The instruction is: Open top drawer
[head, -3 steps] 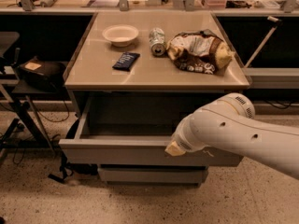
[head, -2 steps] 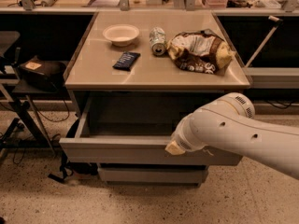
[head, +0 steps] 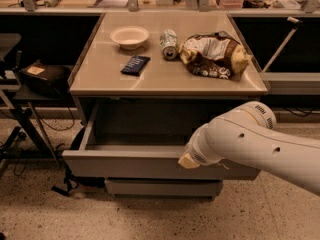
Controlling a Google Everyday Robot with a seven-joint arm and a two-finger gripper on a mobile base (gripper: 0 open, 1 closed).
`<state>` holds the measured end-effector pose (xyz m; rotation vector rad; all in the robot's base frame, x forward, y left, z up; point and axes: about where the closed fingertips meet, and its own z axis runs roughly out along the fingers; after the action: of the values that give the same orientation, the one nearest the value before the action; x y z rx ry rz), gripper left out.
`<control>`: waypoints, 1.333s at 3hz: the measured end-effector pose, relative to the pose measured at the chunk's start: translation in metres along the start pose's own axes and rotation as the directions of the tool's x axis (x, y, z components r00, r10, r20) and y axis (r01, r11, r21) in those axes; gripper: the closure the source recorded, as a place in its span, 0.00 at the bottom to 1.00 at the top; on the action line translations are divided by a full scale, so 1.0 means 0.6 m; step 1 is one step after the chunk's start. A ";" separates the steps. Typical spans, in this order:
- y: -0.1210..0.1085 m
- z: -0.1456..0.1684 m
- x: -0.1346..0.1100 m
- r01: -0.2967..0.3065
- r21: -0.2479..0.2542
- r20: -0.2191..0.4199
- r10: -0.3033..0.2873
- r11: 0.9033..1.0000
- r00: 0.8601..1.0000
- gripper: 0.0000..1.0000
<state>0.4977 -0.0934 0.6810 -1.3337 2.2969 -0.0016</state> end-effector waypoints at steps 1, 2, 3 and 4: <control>0.009 -0.009 0.010 0.001 -0.005 -0.005 -0.001 1.000 1.000 1.00; 0.010 -0.010 0.009 0.001 -0.005 -0.005 -0.001 1.000 1.000 1.00; 0.019 -0.019 0.018 0.002 -0.010 -0.011 -0.002 1.000 1.000 1.00; 0.022 -0.021 0.018 0.003 -0.012 -0.013 -0.003 1.000 1.000 1.00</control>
Offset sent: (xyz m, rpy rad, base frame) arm -0.4479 -0.1951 0.1020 -0.1160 0.3077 0.0693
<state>0.4774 -0.0985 0.6847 -1.3462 2.3089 0.0025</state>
